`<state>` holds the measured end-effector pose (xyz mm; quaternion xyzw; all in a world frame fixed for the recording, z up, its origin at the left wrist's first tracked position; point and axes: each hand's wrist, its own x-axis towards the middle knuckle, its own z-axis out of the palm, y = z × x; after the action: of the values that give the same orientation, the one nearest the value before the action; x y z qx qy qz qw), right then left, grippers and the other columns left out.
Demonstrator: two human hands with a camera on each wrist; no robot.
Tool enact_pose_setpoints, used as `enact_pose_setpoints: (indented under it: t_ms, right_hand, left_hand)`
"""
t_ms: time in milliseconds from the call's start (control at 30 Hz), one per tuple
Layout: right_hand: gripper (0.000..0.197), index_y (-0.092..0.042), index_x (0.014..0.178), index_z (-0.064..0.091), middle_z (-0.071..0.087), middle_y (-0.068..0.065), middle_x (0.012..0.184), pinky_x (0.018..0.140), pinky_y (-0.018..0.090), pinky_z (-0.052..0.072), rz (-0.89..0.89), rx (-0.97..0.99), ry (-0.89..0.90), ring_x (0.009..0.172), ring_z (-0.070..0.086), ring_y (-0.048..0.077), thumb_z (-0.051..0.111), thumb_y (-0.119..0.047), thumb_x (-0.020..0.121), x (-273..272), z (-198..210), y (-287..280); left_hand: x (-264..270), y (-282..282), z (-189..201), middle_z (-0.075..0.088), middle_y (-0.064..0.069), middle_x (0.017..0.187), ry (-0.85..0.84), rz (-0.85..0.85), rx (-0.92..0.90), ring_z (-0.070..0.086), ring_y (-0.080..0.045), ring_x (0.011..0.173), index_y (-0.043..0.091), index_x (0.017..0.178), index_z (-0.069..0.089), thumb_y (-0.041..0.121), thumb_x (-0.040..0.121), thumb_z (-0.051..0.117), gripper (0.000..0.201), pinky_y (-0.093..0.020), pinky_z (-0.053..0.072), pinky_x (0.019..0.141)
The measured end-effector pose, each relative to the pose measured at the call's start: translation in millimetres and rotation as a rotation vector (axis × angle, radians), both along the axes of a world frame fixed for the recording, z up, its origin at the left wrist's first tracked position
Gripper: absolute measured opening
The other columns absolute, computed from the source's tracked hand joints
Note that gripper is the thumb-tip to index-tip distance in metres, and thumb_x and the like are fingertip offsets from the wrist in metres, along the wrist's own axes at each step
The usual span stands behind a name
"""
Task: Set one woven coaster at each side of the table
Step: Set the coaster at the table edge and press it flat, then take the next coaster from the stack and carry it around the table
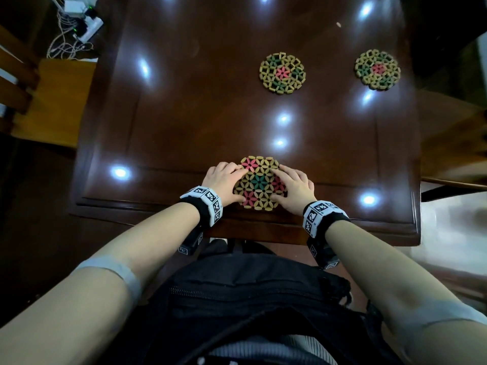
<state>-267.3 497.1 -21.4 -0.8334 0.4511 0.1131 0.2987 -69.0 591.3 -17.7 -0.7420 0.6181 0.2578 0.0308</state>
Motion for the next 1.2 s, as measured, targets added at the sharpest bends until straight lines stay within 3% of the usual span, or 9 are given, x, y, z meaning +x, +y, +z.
enact_pose_setpoints:
  t_ms: [367,500,667,833,1033,1200]
  right_hand:
    - [0.074,-0.037,0.146,0.028,0.020,-0.009,0.158,0.115,0.050,0.017,0.009,0.020,0.029,0.144,0.014,0.024,0.066,-0.037,0.083,1,5,0]
    - [0.075,-0.036,0.146,0.028,0.016,-0.008,0.160,0.114,0.051,0.019,-0.084,0.039,-0.015,0.144,0.016,0.028,0.067,-0.041,0.082,3,10,-3]
    - [0.074,-0.030,0.148,0.028,0.017,-0.003,0.160,0.114,0.051,0.022,-0.224,0.021,-0.034,0.143,0.018,0.034,0.065,-0.037,0.084,-1,24,-36]
    - [0.061,-0.023,0.145,0.035,0.027,0.002,0.158,0.116,0.043,0.018,-0.272,-0.009,-0.022,0.145,0.022,0.028,0.057,-0.033,0.089,-2,22,-90]
    - [0.060,-0.014,0.148,0.030,0.026,0.009,0.158,0.120,0.038,0.018,-0.122,0.030,0.011,0.147,0.021,0.026,0.051,-0.029,0.093,33,24,-158]
    - [0.063,-0.023,0.151,0.023,0.014,0.006,0.162,0.120,0.041,0.014,0.136,0.009,0.067,0.149,0.011,0.026,0.050,-0.035,0.095,73,29,-211]
  left_hand:
    - [1,0,0,0.035,0.001,0.147,0.023,-0.014,0.001,0.030,-0.024,0.136,0.025,0.146,0.029,0.053,0.075,0.068,0.085,-0.042,0.029,0.109]
    - [9,-5,5,0.034,0.001,0.145,0.063,-0.015,-0.063,0.033,-0.025,0.133,0.026,0.144,0.030,0.054,0.078,0.065,0.080,-0.043,0.030,0.108]
    - [39,-24,14,0.041,0.001,0.142,0.029,-0.051,-0.106,0.035,-0.025,0.132,0.026,0.141,0.036,0.050,0.085,0.057,0.064,-0.044,0.032,0.106]
    - [72,-73,26,0.047,-0.002,0.139,-0.057,-0.023,-0.101,0.039,-0.027,0.130,0.026,0.134,0.044,0.047,0.089,0.050,0.050,-0.044,0.035,0.103]
    - [86,-154,27,0.059,-0.002,0.127,0.022,0.176,-0.115,0.047,-0.027,0.122,0.023,0.128,0.051,0.044,0.089,0.053,0.045,-0.042,0.041,0.097]
    - [90,-211,16,0.060,-0.001,0.129,0.148,0.431,-0.141,0.046,-0.027,0.124,0.020,0.129,0.051,0.036,0.088,0.056,0.044,-0.040,0.043,0.098]
